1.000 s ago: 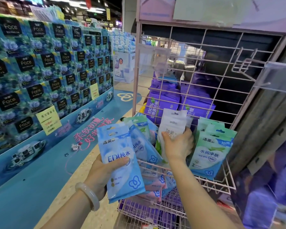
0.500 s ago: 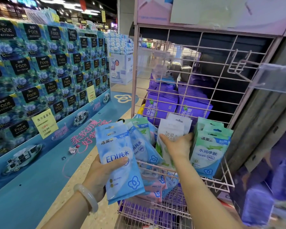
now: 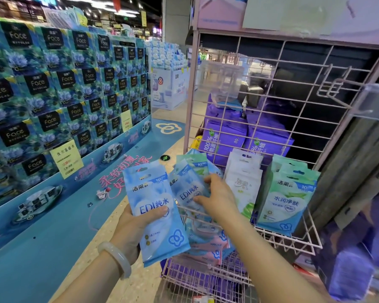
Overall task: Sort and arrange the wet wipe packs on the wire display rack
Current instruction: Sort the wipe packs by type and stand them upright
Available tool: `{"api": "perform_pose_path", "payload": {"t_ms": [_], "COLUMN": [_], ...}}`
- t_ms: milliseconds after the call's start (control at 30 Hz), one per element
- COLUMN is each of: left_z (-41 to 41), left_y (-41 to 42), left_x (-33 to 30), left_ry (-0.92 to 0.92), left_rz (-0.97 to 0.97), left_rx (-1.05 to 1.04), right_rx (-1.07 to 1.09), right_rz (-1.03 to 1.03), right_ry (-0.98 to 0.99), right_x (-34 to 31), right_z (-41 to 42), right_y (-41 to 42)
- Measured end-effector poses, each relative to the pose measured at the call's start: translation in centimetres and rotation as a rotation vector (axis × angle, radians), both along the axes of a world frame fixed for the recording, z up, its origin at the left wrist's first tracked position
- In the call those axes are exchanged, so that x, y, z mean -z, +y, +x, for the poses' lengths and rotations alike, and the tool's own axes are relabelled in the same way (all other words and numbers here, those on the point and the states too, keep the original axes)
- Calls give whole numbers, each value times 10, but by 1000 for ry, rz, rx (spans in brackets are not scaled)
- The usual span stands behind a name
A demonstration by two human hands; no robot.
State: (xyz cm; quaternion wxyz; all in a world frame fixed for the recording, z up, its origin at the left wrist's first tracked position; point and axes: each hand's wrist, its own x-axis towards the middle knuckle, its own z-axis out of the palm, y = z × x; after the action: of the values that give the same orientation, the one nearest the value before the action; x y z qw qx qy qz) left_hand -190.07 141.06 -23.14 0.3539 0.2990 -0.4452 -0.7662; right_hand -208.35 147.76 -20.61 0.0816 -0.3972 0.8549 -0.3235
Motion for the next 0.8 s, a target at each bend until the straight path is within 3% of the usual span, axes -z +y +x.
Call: {"api": "perform_pose_path", "payload": {"t_ms": [100, 233, 267, 333, 400, 433, 533, 667, 733, 800], "left_z": [0, -3, -5, -8, -10, -10, -8, -2, 3, 8], "left_y": [0, 2, 3, 4, 6, 8, 15, 16, 15, 11], "left_x": [1, -1, -2, -4, -3, -4, -10, -7, -7, -7], "left_ry": [-1, -17, -24, -41, -43, -23, 83, 107, 99, 76], "left_rz": [4, -1, -11, -14, 22, 74, 250, 274, 259, 241], "left_rx": [23, 57, 56, 49, 68, 107, 311, 313, 262, 177], "right_rx": [-30, 71, 104, 40, -114, -158, -135, -207, -300, -225], "right_rz": [-101, -461, -578, -770, -702, -568, -294, -245, -207, -303], "right_ry": [-30, -175, -292, -721, -1103, -1120, -833, -604, -596, -571], "right_x": [0, -19, -28, -45, -55, -53, -32, -18, -23, -30], "right_z": [0, 4, 4, 6, 15, 22, 52, 76, 71, 52], "right_y": [5, 18, 23, 35, 44, 47, 45, 34, 28, 21]}}
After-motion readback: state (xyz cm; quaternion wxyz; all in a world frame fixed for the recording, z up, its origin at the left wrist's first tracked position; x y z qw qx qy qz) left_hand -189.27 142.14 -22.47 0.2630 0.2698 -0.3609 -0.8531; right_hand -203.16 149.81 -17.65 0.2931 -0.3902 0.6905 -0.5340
